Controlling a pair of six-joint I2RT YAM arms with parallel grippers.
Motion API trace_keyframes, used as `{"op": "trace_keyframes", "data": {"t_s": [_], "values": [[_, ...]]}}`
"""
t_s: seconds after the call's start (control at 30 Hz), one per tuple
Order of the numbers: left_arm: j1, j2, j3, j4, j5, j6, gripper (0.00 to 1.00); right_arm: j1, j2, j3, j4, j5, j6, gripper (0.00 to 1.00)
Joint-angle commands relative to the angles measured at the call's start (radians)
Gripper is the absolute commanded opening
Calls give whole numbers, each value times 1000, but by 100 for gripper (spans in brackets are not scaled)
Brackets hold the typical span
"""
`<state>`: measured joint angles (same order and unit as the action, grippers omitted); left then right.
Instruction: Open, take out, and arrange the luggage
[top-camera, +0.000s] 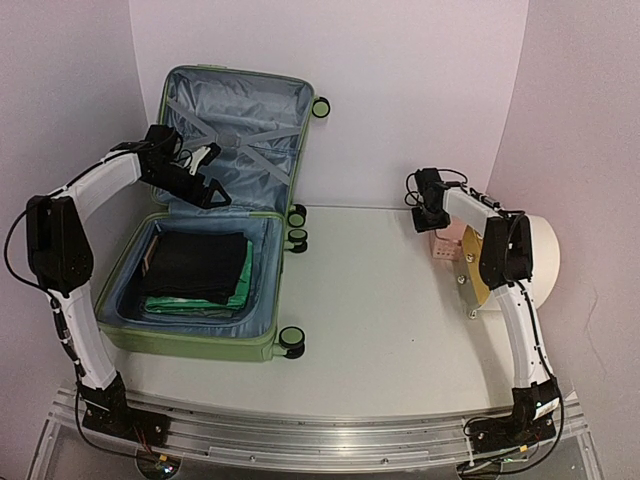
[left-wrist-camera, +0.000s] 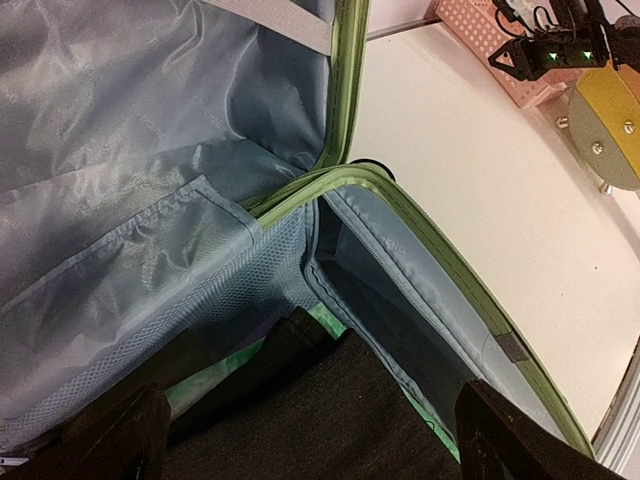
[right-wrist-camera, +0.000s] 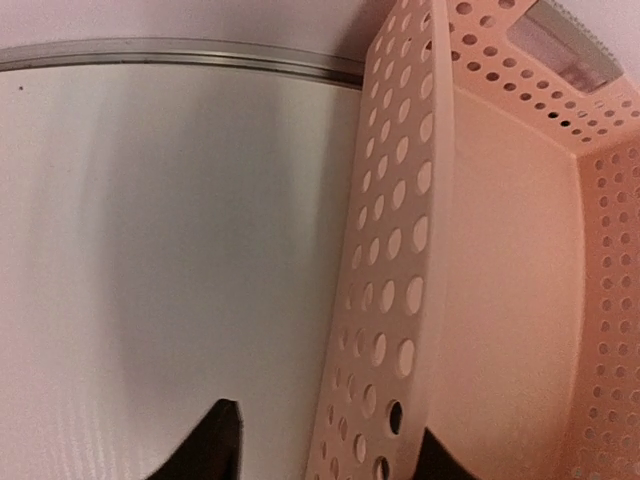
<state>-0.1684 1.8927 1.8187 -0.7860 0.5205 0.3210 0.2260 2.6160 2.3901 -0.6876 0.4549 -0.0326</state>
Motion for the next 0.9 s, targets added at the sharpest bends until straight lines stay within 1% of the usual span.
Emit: {"op": "trace_keyframes", "data": {"t_s": [0.0, 0.07, 0.17, 0.2, 0.3, 0.33, 0.47, 0.53, 0.57, 0.67, 0.73, 0.77, 0.87], "values": [[1, -54, -5, 8, -10, 2, 99, 14, -61, -20, 24, -193, 124, 37], [2, -48, 1, 7, -7, 0, 99, 32, -88, -47, 52, -229, 152, 32], [2, -41, 15, 8, -2, -5, 99, 91, -115, -70, 80, -252, 187, 25], [3, -38, 20, 10, 0, -9, 99, 130, -125, -80, 87, -260, 228, 19], [1, -39, 16, 11, 4, -12, 99, 191, -140, -109, 94, -244, 300, 13], [2, -41, 10, 11, 4, -13, 99, 219, -148, -128, 100, -231, 333, 9], [2, -60, -20, 14, -17, -12, 99, 293, -183, -212, 105, -204, 440, 4], [2, -75, -47, 16, -39, -15, 99, 331, -229, -308, 119, -206, 511, 3], [3, -78, -55, 17, -45, -19, 99, 342, -243, -321, 125, -207, 528, 3], [3, -97, -95, 22, -76, -37, 99, 410, -326, -448, 150, -208, 610, 4], [4, -113, -127, 25, -100, -52, 99, 461, -393, -551, 173, -200, 681, 5], [3, -123, -155, 28, -110, -57, 99, 492, -431, -621, 198, -201, 730, 7], [3, -140, -183, 30, -125, -68, 99, 569, -499, -747, 236, -193, 839, 11]]}}
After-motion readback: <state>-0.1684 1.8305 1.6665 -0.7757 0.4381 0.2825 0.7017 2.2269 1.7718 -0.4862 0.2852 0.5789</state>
